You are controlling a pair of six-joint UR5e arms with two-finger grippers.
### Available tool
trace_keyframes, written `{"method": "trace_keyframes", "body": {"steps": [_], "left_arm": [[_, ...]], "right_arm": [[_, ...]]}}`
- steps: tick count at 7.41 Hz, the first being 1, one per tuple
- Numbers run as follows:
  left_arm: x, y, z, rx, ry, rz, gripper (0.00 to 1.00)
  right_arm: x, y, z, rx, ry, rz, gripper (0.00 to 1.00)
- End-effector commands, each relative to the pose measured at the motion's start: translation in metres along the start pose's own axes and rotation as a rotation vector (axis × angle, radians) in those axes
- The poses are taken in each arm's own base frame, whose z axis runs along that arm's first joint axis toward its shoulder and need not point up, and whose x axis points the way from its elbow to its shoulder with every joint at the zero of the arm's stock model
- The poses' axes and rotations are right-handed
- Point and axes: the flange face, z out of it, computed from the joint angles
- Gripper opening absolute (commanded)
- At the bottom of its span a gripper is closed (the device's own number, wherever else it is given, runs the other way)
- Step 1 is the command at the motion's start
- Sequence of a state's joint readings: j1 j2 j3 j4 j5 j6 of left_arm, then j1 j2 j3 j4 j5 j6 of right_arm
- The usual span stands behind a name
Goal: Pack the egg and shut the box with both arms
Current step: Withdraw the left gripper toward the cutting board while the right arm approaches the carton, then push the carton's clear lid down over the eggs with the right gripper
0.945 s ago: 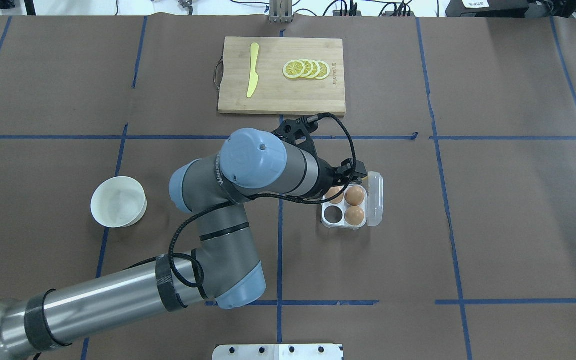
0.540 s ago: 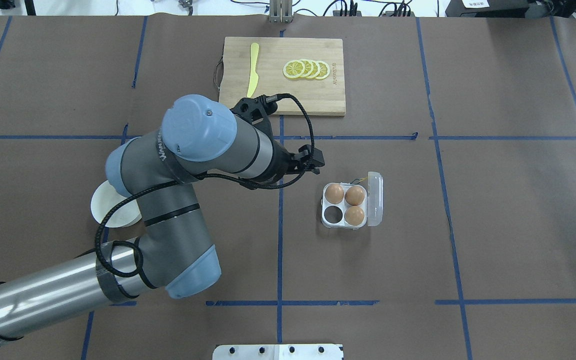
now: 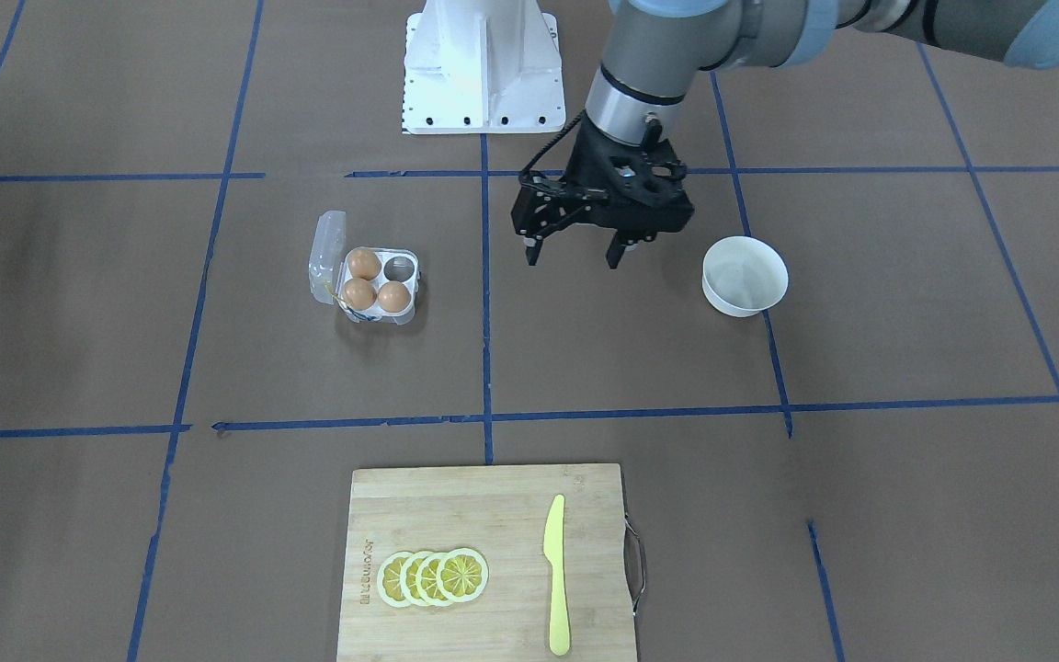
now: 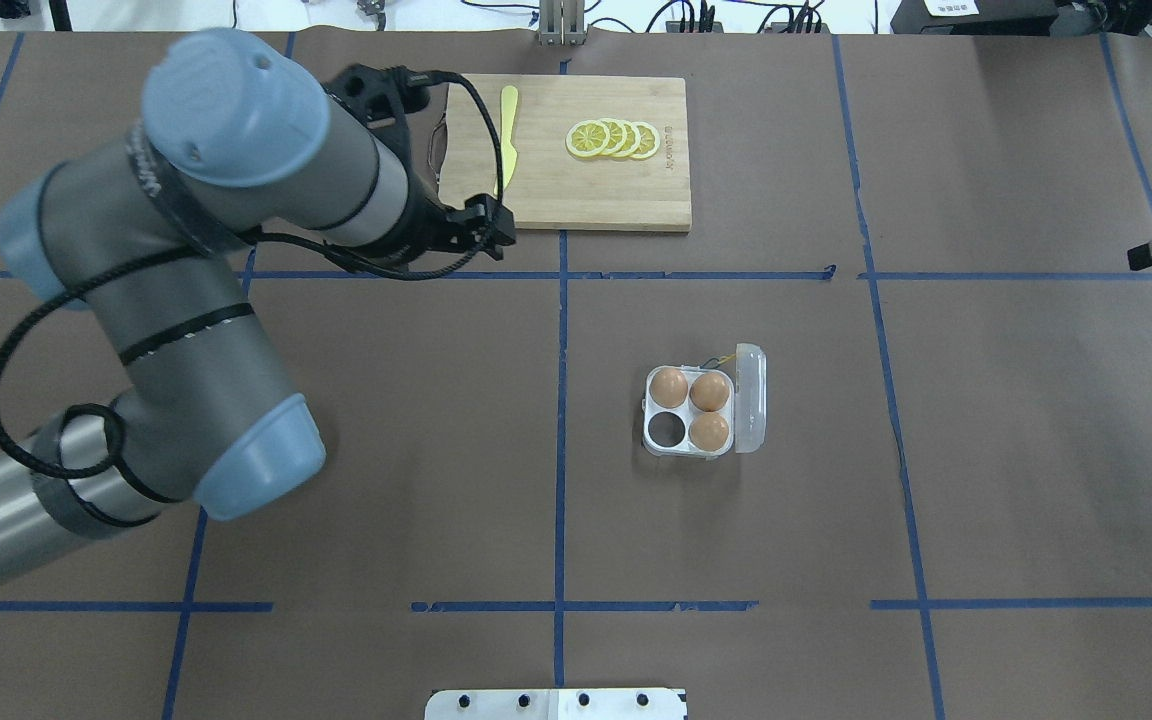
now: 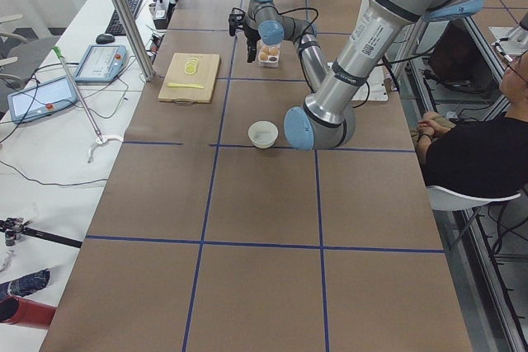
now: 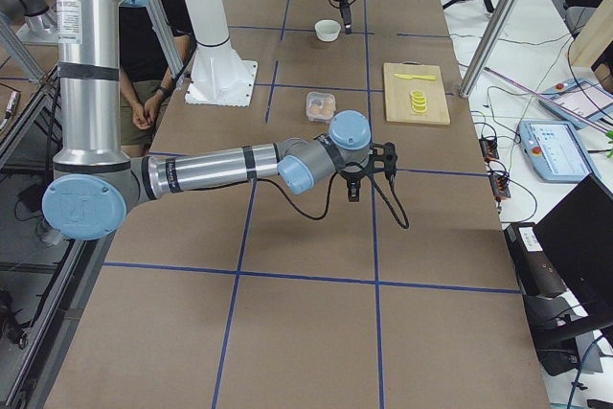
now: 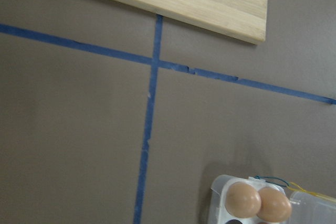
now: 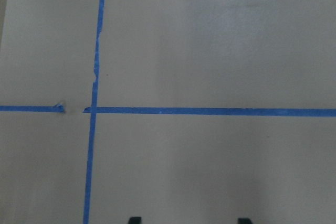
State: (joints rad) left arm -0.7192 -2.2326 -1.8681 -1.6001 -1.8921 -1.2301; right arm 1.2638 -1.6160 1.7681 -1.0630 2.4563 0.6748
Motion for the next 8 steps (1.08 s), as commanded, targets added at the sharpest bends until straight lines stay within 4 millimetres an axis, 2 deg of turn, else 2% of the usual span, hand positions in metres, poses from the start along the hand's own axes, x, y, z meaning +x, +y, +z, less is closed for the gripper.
{"method": "trace_keyframes", "body": {"steps": [1, 2, 3, 4, 5, 7, 8], "left_arm": [[-0.058, -0.044, -0.044, 0.092, -0.042, 0.084, 1.0], [-0.085, -0.051, -0.052, 0.109, -0.067, 0.114, 1.0], [-0.109, -0.059, -0.068, 0.133, -0.085, 0.168, 1.0], [-0.124, -0.075, -0.084, 0.165, -0.101, 0.19, 1.0], [-0.143, -0.08, -0.085, 0.166, -0.129, 0.214, 1.0], [-0.149, -0.084, -0.087, 0.168, -0.142, 0.262, 1.0], [-0.149, -0.084, -0.089, 0.171, -0.14, 0.263, 1.0]], "right_arm": [[-0.06, 0.035, 0.062, -0.048, -0.064, -0.036, 0.04], [-0.096, 0.052, 0.087, -0.041, -0.099, -0.013, 0.0], [-0.137, 0.071, 0.113, -0.03, -0.103, -0.005, 0.0], [-0.165, 0.074, 0.126, -0.037, -0.12, -0.031, 0.0], [-0.187, 0.075, 0.131, -0.046, -0.143, -0.056, 0.0], [-0.222, 0.073, 0.135, -0.054, -0.186, -0.069, 0.0], [-0.253, 0.081, 0.145, -0.076, -0.214, -0.038, 0.0]]}}
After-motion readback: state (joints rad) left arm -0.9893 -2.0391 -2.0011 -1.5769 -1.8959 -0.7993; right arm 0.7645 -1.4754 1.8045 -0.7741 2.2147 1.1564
